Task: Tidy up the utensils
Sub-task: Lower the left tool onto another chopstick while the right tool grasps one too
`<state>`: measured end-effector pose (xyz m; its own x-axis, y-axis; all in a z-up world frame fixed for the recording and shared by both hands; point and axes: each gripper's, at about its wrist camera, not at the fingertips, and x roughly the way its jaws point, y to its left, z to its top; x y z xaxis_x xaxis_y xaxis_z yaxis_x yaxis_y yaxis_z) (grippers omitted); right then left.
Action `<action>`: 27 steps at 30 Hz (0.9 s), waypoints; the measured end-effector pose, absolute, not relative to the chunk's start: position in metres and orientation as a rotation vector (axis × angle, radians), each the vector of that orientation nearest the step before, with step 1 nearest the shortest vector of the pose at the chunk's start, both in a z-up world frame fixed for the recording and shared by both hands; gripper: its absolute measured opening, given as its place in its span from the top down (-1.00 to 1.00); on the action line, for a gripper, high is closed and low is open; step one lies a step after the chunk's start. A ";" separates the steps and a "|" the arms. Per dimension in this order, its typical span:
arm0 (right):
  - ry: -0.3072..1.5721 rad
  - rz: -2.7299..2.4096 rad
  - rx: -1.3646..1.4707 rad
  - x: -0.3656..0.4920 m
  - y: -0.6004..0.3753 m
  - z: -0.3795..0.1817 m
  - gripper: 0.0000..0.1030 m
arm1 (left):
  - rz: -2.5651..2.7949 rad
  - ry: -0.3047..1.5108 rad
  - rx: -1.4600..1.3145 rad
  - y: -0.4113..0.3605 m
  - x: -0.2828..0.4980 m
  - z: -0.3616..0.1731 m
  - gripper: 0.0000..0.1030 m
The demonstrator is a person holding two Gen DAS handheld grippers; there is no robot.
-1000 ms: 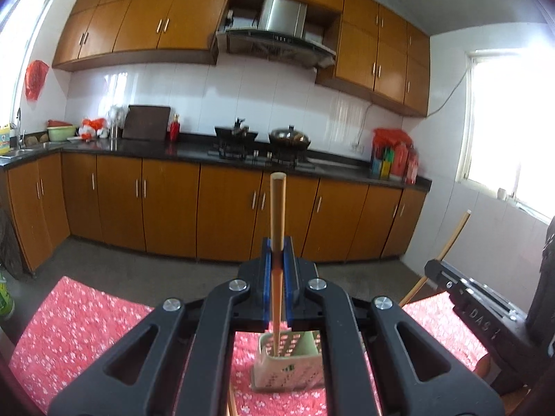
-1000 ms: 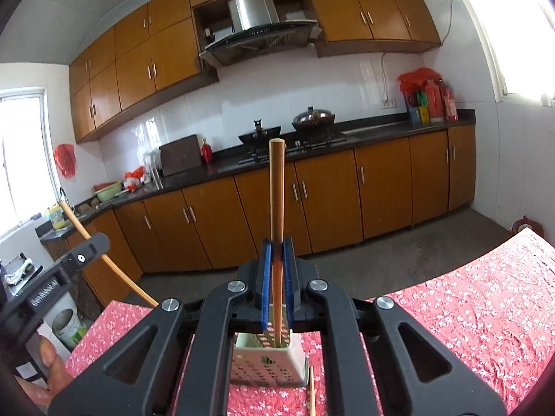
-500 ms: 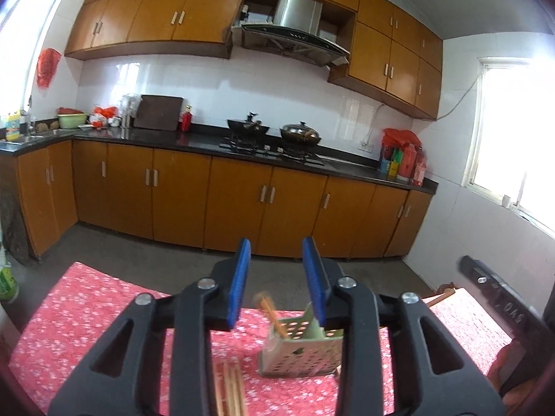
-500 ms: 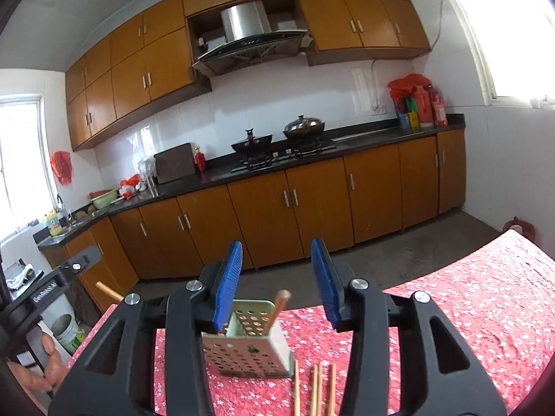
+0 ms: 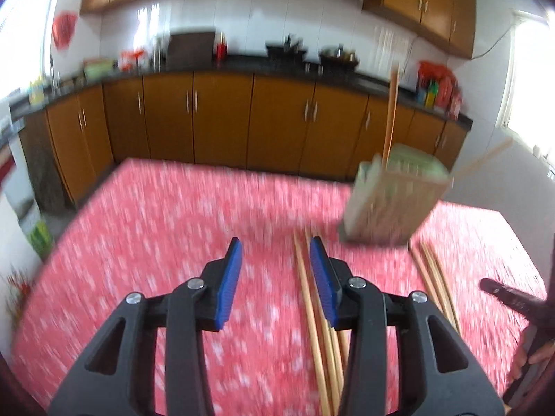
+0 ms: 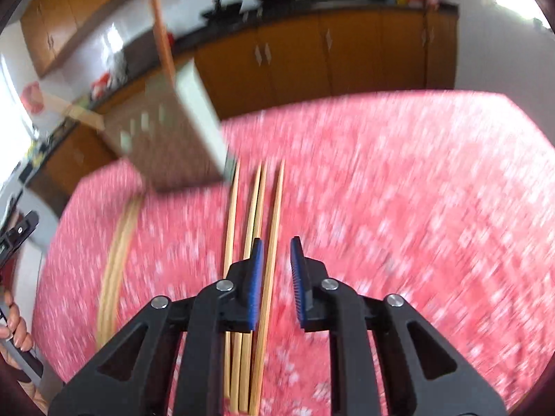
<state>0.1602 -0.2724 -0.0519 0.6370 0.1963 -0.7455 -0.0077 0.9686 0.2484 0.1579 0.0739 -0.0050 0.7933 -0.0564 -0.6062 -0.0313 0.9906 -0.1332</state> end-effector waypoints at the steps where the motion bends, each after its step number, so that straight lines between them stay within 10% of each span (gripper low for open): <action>1: 0.893 0.127 0.224 0.157 -0.267 -0.061 0.68 | -0.027 0.691 -0.157 0.075 0.154 -0.019 0.22; 27: 0.906 0.006 0.138 0.151 -0.265 -0.089 0.85 | -0.117 0.907 -0.061 0.023 0.148 -0.097 0.72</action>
<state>0.1506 -0.2647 -0.0894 0.6178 0.0633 -0.7838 0.0535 0.9911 0.1222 0.1482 0.0227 -0.0966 0.6103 -0.1268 -0.7819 0.0751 0.9919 -0.1022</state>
